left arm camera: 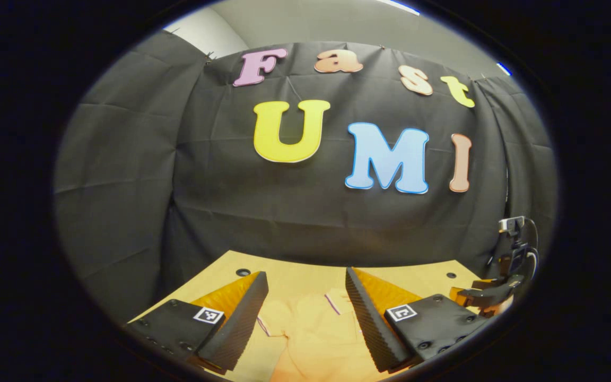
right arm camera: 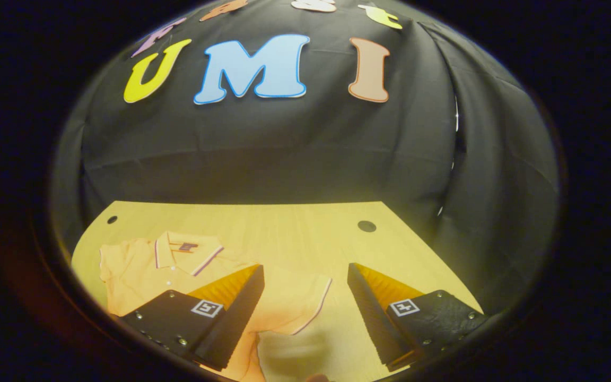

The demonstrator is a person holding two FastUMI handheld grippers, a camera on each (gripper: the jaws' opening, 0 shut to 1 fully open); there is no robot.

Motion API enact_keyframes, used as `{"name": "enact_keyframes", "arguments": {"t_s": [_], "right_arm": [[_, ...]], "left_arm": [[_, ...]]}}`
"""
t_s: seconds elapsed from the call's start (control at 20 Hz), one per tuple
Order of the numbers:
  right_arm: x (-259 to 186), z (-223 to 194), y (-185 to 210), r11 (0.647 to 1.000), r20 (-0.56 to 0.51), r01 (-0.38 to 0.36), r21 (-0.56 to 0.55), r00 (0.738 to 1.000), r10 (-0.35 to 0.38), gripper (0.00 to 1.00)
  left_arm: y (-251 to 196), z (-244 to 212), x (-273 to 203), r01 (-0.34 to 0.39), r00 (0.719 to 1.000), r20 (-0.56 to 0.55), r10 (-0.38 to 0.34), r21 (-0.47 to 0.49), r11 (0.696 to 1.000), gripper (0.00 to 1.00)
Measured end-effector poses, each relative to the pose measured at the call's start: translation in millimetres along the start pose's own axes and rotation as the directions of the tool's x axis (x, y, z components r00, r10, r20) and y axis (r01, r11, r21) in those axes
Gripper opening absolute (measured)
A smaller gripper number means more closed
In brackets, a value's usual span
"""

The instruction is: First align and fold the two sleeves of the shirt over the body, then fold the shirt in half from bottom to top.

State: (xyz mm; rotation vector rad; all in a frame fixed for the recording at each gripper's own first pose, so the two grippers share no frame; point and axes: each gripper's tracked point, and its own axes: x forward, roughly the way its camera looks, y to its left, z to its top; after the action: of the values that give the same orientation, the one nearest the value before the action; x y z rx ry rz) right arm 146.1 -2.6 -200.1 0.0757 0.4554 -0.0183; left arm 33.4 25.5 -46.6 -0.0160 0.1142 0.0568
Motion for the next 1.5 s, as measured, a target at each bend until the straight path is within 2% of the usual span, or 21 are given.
{"name": "enact_keyframes", "arguments": {"t_s": [0.2,0.5,0.75,0.9,0.95,1.05,1.2,1.25,1.3,1.4,1.5], "right_arm": [[36,-25,-6,1.000,-0.098,0.013,0.029,0.995,-0.010,0.98],[71,-65,-19,0.999,-0.228,0.046,0.022,0.973,-0.039,0.98],[96,-81,-21,0.998,-0.284,0.038,0.044,0.959,-0.024,0.98],[104,-85,-17,0.995,-0.307,0.026,0.095,0.952,0.004,0.97],[104,-85,-16,0.993,-0.314,0.028,0.115,0.950,0.009,0.86],[106,-85,-19,0.992,-0.311,0.032,0.119,0.950,0.007,0.82],[104,-85,-13,0.993,-0.310,0.024,0.119,0.950,0.014,0.70],[104,-84,-12,0.993,-0.310,0.016,0.119,0.951,0.022,0.49],[104,-84,-10,0.993,-0.304,0.005,0.114,0.952,0.030,0.49],[103,-83,-6,0.990,-0.308,-0.006,0.141,0.950,0.049,0.22],[105,-82,-10,0.991,-0.303,0.011,0.136,0.952,0.031,0.21]], "left_arm": [[3,-4,-4,-0.029,1.000,-0.011,0.029,0.007,1.000,0.96],[9,-6,-10,-0.068,0.998,-0.018,0.068,-0.001,0.998,0.95],[8,-12,-20,-0.092,0.995,-0.032,0.092,-0.004,0.996,0.96],[7,-13,-26,-0.098,0.995,-0.037,0.098,-0.009,0.995,0.95],[6,-12,-28,-0.101,0.994,-0.035,0.100,-0.008,0.995,0.95],[7,-13,-30,-0.105,0.994,-0.034,0.105,-0.004,0.994,0.96],[8,-10,-34,-0.112,0.993,-0.028,0.111,-0.005,0.994,0.95],[9,-10,-35,-0.115,0.993,-0.025,0.115,-0.006,0.993,0.95],[10,-11,-37,-0.117,0.993,-0.024,0.117,-0.008,0.993,0.96],[9,-13,-39,-0.121,0.992,-0.028,0.121,-0.012,0.993,0.96],[10,-15,-41,-0.123,0.992,-0.029,0.123,-0.015,0.992,0.95]]}}
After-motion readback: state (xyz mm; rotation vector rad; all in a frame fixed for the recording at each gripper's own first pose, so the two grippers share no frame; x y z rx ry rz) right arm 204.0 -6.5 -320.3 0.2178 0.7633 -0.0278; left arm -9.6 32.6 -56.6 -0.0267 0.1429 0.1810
